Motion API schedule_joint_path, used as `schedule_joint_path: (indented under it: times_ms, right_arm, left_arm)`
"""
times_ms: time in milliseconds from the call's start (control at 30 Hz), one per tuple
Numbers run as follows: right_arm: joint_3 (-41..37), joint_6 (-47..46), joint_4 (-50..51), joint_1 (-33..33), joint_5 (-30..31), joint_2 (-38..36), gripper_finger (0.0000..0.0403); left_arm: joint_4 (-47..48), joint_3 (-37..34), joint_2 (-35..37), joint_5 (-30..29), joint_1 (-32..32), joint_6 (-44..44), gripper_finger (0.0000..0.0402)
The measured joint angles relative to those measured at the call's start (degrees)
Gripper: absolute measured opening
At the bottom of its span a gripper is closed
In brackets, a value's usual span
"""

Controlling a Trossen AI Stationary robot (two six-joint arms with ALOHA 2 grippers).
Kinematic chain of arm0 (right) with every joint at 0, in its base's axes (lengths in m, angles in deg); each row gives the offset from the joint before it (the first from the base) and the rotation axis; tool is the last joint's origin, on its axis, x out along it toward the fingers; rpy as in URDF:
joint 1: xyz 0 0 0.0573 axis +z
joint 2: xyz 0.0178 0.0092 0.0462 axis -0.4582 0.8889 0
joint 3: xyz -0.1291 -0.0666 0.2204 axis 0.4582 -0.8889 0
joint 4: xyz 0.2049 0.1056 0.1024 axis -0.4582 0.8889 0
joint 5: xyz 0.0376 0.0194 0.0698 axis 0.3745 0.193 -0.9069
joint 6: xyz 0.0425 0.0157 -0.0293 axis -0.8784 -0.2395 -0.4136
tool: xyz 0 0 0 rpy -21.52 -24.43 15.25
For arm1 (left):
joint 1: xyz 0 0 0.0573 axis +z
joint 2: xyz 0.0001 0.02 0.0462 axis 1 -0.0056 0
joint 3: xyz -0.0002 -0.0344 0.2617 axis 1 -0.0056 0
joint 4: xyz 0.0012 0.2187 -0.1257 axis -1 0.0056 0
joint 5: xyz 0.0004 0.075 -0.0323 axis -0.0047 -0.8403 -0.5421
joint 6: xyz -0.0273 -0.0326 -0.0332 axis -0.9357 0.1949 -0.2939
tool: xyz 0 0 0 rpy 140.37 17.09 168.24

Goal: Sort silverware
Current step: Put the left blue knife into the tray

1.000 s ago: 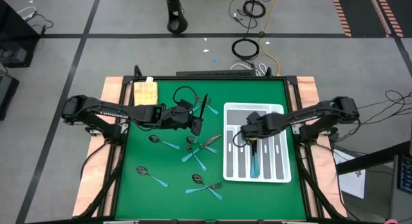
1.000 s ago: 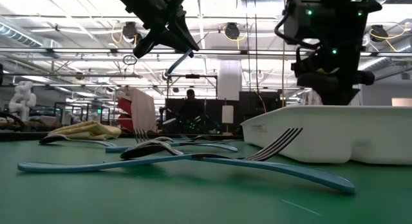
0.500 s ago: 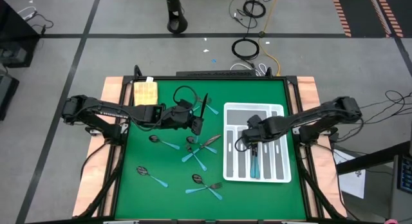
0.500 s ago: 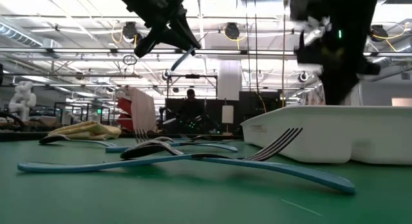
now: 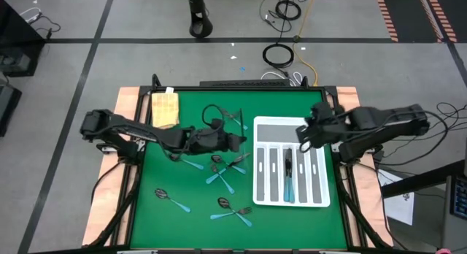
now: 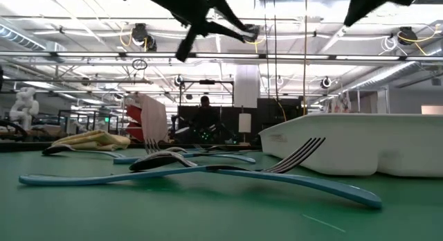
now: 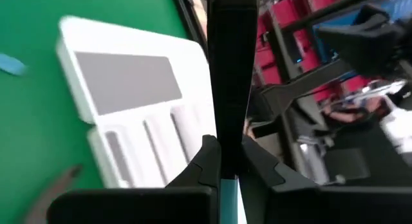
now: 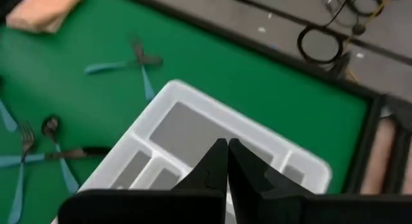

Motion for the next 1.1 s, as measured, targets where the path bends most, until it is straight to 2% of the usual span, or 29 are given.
schedule_joint_path:
  times_ms: [133,333,533,667,900,1100]
  right_arm:
    - [2.4,0.1,3.1,0.0,1.9,-1.1,0.0]
    - [2.5,0.2,5.9,0.0,1.4,-1.6,0.0]
    - [2.5,0.2,6.5,0.0,1.6,-2.0,0.0]
    - [2.5,0.2,6.5,0.0,1.7,-2.6,0.0]
    - [2.5,0.4,6.5,0.0,1.7,-3.8,0.0]
    - [2.5,0.6,6.5,0.0,1.6,-4.4,0.0]
  left_arm:
    - [-2.6,4.3,-6.8,0.5,-0.5,-2.5,0.0028]
    - [-3.0,18.6,-17.7,4.2,-1.0,-0.5,0.0028]
    - [4.9,31.1,-26.7,5.9,-1.2,-1.0,0.0028]
    - [5.6,38.4,-32.1,5.9,-1.2,-1.1,0.0028]
    - [11.8,47.6,-39.6,5.6,-1.4,-1.9,0.0028]
    - [11.1,51.7,-44.5,5.4,-2.3,-4.1,0.0028]
